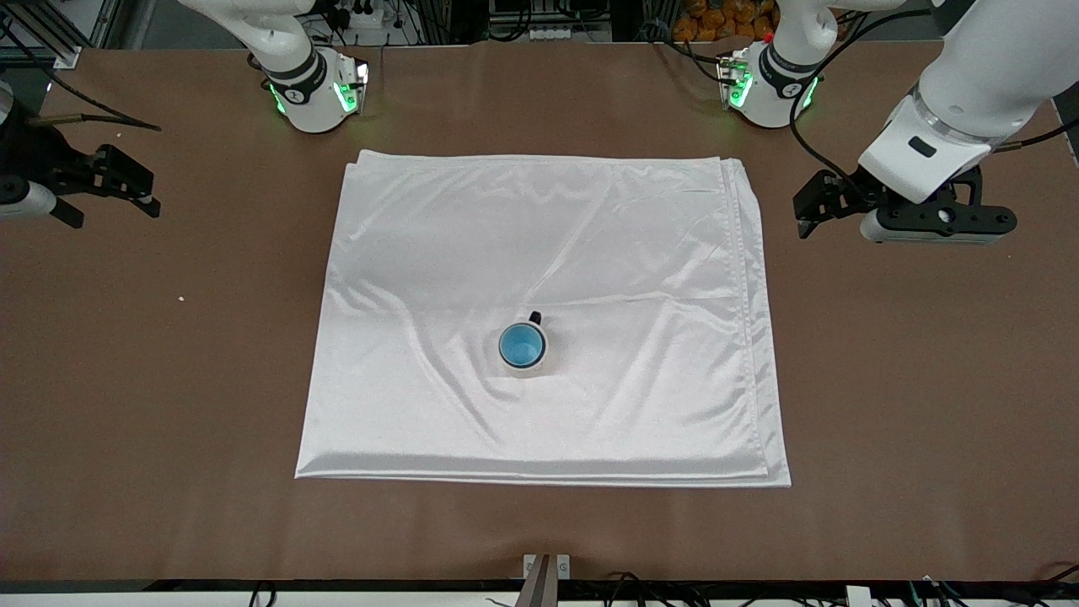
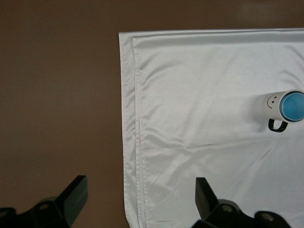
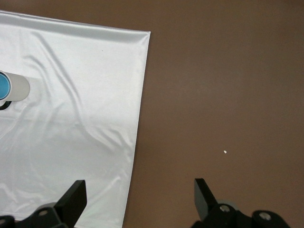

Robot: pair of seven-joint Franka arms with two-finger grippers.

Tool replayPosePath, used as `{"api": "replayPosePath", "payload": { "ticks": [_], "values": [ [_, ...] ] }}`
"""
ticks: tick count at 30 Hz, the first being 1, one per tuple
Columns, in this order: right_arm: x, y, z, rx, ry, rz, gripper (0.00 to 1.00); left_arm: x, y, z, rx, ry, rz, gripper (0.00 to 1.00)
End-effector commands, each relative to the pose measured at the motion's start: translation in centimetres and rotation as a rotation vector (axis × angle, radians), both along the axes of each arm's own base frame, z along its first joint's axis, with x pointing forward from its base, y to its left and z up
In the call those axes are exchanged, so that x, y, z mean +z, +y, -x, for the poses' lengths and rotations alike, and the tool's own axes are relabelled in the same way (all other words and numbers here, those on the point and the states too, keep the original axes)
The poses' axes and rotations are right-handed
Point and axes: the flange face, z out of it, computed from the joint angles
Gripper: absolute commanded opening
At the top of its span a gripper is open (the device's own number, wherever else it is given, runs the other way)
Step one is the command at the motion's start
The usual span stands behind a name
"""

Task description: Place blue cup into white mug on cloth

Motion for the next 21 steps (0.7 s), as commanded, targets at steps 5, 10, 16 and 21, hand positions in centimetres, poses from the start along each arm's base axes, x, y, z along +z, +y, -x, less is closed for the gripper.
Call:
{"api": "replayPosePath", "payload": {
  "ticks": [5, 10, 16, 21],
  "values": [
    [0.1, 0.1, 0.3, -0.001, 0.011, -0.005, 1.0, 0.5, 0.7, -0.2, -0.051, 0.032, 0.013, 1.0],
    [-0.1, 0.1, 0.5, 0.0, 0.031, -0.005, 1.0, 1.5, 1.5, -0.3, -0.041, 0.028, 0.013, 1.0],
    [-0.2, -0.1, 0.5, -0.002, 0.037, -0.005, 1.0, 1.5, 1.6, -0.4, -0.041, 0.028, 0.011, 1.0],
    [-0.2, -0.1, 0.5, -0.002, 0.037, -0.005, 1.0, 1.5, 1.5, -0.4, -0.038, 0.028, 0.012, 1.0]
  ]
}}
